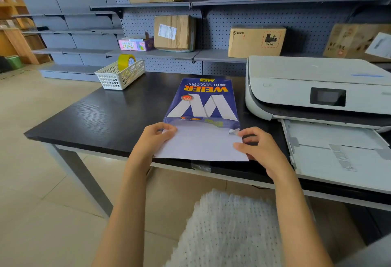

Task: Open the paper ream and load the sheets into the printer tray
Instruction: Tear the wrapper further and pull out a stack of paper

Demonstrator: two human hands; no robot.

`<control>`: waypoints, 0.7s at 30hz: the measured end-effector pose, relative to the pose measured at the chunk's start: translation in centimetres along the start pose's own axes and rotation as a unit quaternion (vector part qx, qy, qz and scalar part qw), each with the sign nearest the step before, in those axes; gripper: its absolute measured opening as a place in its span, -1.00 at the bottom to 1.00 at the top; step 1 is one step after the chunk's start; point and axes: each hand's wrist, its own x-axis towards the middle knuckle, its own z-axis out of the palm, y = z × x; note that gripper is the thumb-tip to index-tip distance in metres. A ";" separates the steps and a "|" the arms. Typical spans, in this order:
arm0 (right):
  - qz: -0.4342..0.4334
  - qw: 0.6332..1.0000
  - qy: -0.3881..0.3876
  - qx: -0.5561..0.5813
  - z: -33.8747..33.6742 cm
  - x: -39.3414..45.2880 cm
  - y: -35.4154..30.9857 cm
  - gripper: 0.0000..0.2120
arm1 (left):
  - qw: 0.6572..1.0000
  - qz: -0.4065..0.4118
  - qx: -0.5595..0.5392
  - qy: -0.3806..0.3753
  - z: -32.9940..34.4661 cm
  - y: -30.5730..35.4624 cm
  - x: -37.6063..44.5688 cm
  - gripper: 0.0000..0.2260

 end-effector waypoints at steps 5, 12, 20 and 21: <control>0.020 0.995 -0.088 -0.038 -0.6 -0.3 0.2 -0.80 | 0.996 0.012 0.082 -0.036 -0.4 -0.3 -0.2 -0.90; -0.008 0.999 -0.033 0.004 1.5 0.7 -0.5 -0.80 | 0.977 0.034 0.208 0.047 1.1 0.6 -0.8 -0.77; 0.001 0.997 -0.062 0.054 0.8 -0.8 -0.1 -0.74 | 0.967 0.074 0.238 0.062 0.7 1.1 -3.2 -0.81; 0.000 0.996 -0.065 0.058 0.7 -1.1 -0.2 -0.71 | 0.965 0.080 0.243 0.065 0.6 1.2 -3.7 -0.81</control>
